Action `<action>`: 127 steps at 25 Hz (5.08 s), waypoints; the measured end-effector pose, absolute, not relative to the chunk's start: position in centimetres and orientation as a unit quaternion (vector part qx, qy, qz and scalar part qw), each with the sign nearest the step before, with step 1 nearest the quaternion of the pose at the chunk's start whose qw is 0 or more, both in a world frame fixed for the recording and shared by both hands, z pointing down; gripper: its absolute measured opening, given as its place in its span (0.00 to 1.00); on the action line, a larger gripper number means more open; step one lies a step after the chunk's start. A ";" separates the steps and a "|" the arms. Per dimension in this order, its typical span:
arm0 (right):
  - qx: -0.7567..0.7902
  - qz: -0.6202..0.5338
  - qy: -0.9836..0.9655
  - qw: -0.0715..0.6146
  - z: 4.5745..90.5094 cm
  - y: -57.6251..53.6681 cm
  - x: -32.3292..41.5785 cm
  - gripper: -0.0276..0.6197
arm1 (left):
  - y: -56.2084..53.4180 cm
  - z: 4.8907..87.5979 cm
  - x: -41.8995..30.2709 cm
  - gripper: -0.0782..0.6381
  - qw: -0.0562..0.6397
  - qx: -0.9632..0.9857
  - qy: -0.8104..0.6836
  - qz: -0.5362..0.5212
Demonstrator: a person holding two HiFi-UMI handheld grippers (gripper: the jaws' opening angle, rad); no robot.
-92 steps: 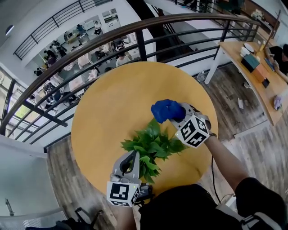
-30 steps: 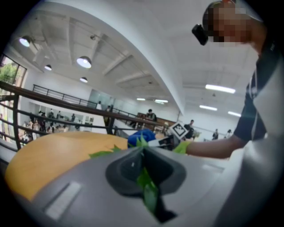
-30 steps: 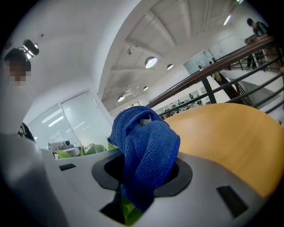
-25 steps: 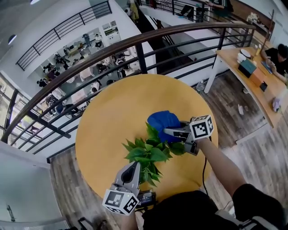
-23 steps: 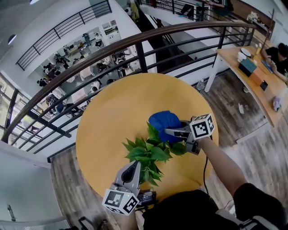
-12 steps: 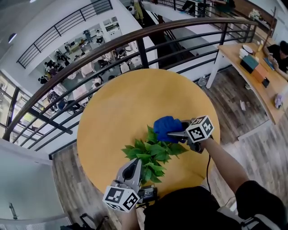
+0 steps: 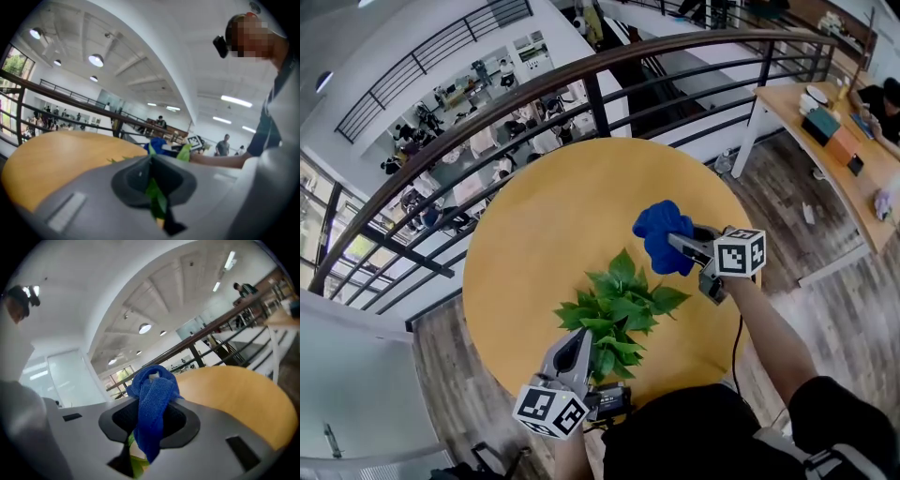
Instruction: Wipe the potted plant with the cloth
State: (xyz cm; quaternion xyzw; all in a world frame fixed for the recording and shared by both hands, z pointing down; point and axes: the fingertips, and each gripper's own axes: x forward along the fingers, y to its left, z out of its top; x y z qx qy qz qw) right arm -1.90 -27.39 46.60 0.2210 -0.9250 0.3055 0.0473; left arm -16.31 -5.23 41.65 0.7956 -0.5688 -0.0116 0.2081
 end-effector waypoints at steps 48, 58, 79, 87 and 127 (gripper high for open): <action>0.159 -0.075 -0.953 0.247 41.8 -10.5 -2.2 0.23 | -5.8 42.2 -17.6 0.11 0.194 0.781 -0.593 -0.017; 0.168 0.017 -0.878 0.447 60.2 -7.0 5.0 0.23 | -5.7 42.6 -17.8 0.11 0.193 0.780 -0.594 -0.018; 0.197 -0.160 -0.940 0.227 37.7 -17.6 -7.7 0.23 | -5.7 42.4 -17.4 0.11 0.190 0.787 -0.587 -0.015; 0.159 -0.173 -0.876 0.421 50.5 -22.7 -9.6 0.23 | -5.7 42.6 -17.4 0.11 0.191 0.787 -0.586 -0.008; 0.304 -0.248 -0.862 0.322 37.6 -22.2 -0.7 0.23 | -5.6 42.9 -18.0 0.11 0.193 0.775 -0.602 -0.012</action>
